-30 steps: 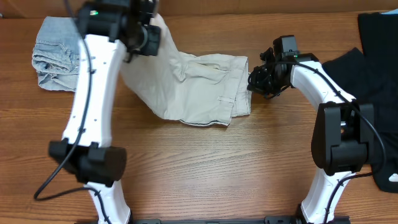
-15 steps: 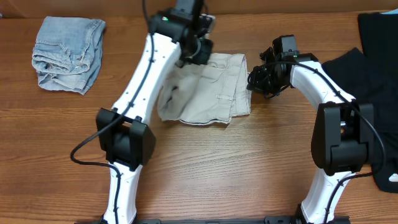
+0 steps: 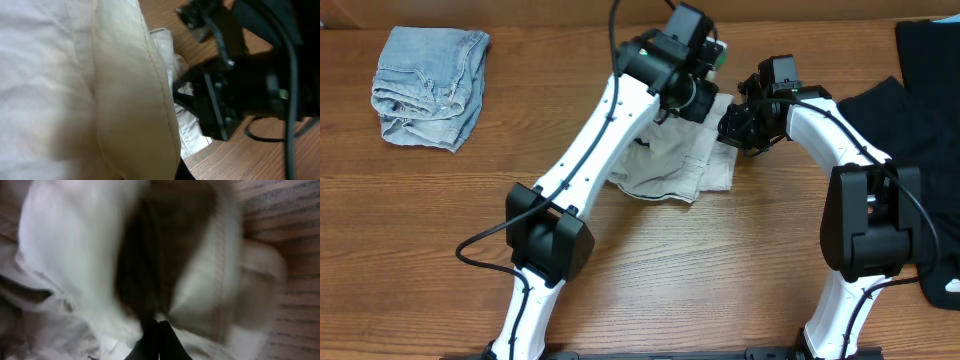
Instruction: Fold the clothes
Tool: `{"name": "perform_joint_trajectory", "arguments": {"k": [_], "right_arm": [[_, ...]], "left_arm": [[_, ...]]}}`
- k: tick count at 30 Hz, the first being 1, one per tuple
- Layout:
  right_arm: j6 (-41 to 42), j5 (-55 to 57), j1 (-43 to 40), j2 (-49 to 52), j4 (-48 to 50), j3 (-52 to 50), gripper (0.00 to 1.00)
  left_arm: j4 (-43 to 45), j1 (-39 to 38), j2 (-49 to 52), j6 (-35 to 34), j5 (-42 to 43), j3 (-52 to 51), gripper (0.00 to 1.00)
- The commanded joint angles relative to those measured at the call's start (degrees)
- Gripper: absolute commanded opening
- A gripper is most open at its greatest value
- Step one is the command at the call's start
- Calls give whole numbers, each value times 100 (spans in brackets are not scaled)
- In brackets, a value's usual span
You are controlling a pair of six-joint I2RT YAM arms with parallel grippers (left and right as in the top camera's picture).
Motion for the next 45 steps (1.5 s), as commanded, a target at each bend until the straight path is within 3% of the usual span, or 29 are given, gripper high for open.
{"name": "perform_joint_trajectory", "arguments": {"k": [1,2,4,5,7,9,15,20,26,31,34,45], "right_arm": [[109,-350,-157,81,63,70,4],[105,-485,-225,81,48,125,4],[90,-835,-411,42,-2,295,4],[90,-990,-522,-9,-24,387,4],[94,-1213,-745,-162,-68,557,4],[146,-1292,-990,-367,-181,737,4],[208,-1276,-1670,-981,-507,1023,9],[-214,-892,-1727,-990,-1005,968,36],[-352,-470,-1716,-949,-1305,920,58],[-374,-380,-1733,-946,-1414,920,65],[-424,-280,-1733,-946,-1497,920,67],[-498,-273,-1733,-946,-1585,920,73]], "left_arm": [[48,-170,188,-181,-42,186,18],[46,-190,225,-229,-33,186,26],[50,-238,319,-254,-11,186,64],[50,-251,385,-260,-13,186,75],[44,-282,448,-269,-15,186,89],[57,-302,472,-269,-15,186,96],[216,-260,446,-267,-15,389,100],[-422,-127,431,15,-20,994,100],[-1113,-136,457,1099,-361,745,100],[-1150,-153,461,2026,-608,-76,100],[-1078,-153,461,2118,-518,-457,99],[-745,-459,461,2761,1233,-833,95]]}}
